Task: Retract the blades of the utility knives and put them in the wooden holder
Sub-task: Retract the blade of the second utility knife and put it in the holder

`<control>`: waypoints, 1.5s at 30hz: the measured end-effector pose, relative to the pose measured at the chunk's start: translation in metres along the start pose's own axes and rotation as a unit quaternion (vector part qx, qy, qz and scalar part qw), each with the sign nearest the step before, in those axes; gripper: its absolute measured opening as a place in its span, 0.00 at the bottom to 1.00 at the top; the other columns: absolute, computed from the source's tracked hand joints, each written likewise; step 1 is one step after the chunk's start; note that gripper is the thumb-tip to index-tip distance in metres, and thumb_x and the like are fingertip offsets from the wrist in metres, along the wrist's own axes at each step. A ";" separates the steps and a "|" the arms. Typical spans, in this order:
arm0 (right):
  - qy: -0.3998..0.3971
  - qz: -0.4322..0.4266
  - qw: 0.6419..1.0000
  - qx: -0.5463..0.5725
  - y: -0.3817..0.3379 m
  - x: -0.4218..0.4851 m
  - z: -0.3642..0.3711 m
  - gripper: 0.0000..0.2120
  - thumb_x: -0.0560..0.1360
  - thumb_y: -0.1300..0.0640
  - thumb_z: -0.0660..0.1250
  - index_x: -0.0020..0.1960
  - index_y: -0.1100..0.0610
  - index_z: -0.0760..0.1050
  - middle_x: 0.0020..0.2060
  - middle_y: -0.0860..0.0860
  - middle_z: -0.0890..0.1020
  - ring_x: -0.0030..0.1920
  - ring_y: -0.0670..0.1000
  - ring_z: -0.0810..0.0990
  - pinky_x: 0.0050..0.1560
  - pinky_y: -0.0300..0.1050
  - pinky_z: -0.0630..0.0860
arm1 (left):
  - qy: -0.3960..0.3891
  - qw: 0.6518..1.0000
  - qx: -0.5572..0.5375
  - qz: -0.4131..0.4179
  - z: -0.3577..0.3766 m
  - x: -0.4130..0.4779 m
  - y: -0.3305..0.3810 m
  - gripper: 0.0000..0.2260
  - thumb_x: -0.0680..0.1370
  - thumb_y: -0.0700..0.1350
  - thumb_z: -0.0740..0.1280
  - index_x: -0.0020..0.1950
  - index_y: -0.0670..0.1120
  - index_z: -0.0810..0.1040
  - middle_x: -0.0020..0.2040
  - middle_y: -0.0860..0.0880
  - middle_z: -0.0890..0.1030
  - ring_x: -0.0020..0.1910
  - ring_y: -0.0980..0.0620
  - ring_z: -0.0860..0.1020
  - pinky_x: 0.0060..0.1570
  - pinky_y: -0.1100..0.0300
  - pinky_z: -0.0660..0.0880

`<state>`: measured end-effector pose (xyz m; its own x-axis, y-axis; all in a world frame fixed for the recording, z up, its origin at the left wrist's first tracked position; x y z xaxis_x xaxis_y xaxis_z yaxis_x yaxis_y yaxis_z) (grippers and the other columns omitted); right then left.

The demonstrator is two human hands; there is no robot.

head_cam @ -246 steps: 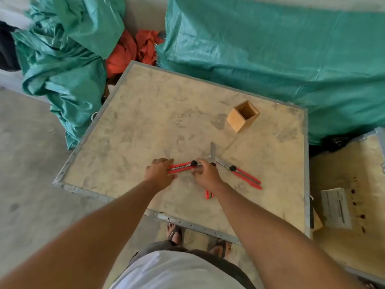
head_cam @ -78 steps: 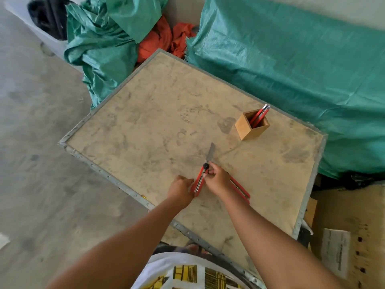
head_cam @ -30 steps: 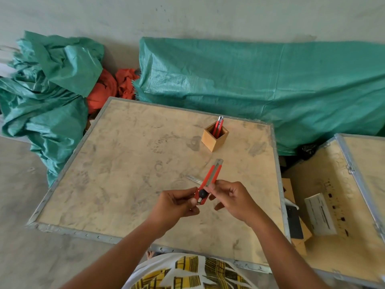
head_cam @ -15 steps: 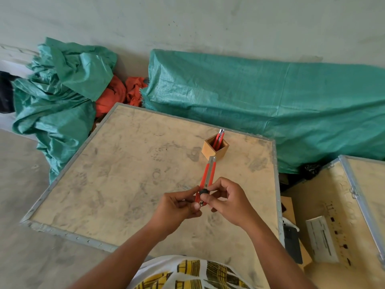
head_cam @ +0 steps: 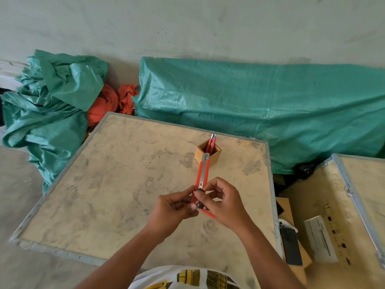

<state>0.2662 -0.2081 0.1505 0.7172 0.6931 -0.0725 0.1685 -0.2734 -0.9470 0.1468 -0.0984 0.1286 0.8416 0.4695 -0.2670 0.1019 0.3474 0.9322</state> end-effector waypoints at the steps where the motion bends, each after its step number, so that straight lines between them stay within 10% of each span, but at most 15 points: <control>1: -0.014 0.008 1.000 0.026 0.002 0.000 0.000 0.10 0.73 0.52 0.78 0.53 0.47 0.81 0.47 0.47 0.87 0.45 0.49 0.87 0.45 0.50 0.86 | -0.002 1.000 -0.001 0.000 0.002 0.002 0.000 0.21 0.73 0.27 0.70 0.62 0.46 0.81 0.48 0.42 0.87 0.48 0.47 0.85 0.49 0.52 0.83; 4: -0.033 0.014 0.999 0.022 0.004 0.000 -0.006 0.15 0.76 0.56 0.76 0.62 0.47 0.83 0.52 0.45 0.87 0.45 0.48 0.87 0.44 0.44 0.85 | -0.008 1.000 0.005 -0.001 0.007 0.007 -0.001 0.22 0.73 0.27 0.70 0.61 0.47 0.81 0.47 0.43 0.87 0.47 0.48 0.86 0.49 0.53 0.83; 12: 0.049 0.037 0.998 -0.005 0.018 0.014 -0.029 0.14 0.72 0.47 0.78 0.44 0.54 0.76 0.41 0.48 0.86 0.44 0.47 0.87 0.42 0.44 0.85 | -0.023 0.999 0.023 -0.019 0.026 0.033 -0.008 0.22 0.73 0.27 0.70 0.64 0.42 0.79 0.51 0.37 0.86 0.48 0.46 0.85 0.49 0.53 0.83; 16: 0.057 0.035 0.996 0.054 0.029 0.037 -0.041 0.03 0.80 0.53 0.69 0.53 0.51 0.79 0.45 0.48 0.87 0.47 0.50 0.88 0.44 0.53 0.87 | -0.017 0.998 0.041 -0.033 0.027 0.057 -0.013 0.22 0.73 0.27 0.71 0.64 0.42 0.79 0.50 0.39 0.86 0.44 0.44 0.85 0.50 0.50 0.83; 22: 0.064 0.057 0.995 0.044 0.044 0.058 -0.054 0.16 0.79 0.61 0.71 0.63 0.47 0.80 0.52 0.51 0.87 0.50 0.49 0.88 0.45 0.54 0.87 | -0.029 0.991 0.129 -0.011 0.036 0.075 -0.002 0.21 0.73 0.32 0.74 0.58 0.56 0.83 0.48 0.47 0.88 0.43 0.48 0.85 0.51 0.50 0.83; 28: 0.128 0.013 0.992 -0.016 0.066 0.174 -0.088 0.16 0.78 0.63 0.72 0.61 0.47 0.82 0.52 0.49 0.87 0.52 0.51 0.87 0.49 0.57 0.86 | 0.060 0.964 0.259 0.012 0.024 0.190 0.001 0.24 0.71 0.43 0.78 0.66 0.52 0.79 0.62 0.55 0.81 0.61 0.58 0.78 0.56 0.68 0.75; 36: 0.189 -0.049 0.973 -0.123 0.063 0.221 -0.071 0.13 0.77 0.65 0.71 0.58 0.54 0.85 0.54 0.52 0.88 0.50 0.50 0.87 0.50 0.31 0.79 | 0.075 0.870 0.487 -0.023 0.022 0.259 -0.020 0.49 0.68 0.53 0.79 0.79 0.44 0.52 0.80 0.43 0.57 0.78 0.42 0.58 0.74 0.46 0.63; 45: 0.154 -0.012 0.975 -0.162 0.096 0.237 -0.058 0.15 0.77 0.69 0.70 0.59 0.56 0.85 0.56 0.54 0.87 0.55 0.54 0.86 0.59 0.47 0.83 | 0.061 0.858 0.509 -0.026 0.018 0.288 -0.039 0.38 0.70 0.54 0.77 0.74 0.42 0.66 0.69 0.42 0.73 0.67 0.41 0.71 0.65 0.49 0.70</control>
<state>0.4918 -0.1086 0.0601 0.8706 0.4831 0.0933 0.3570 -0.4898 -0.7954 0.3944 0.0089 0.0194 0.7667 0.5776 -0.2803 0.6000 -0.4891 0.6331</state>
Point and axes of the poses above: each hand's wrist, its own x-axis towards the middle knuckle, its own z-axis out of the palm, y = z × x, the point moved 8 cm from there along x, towards the middle knuckle
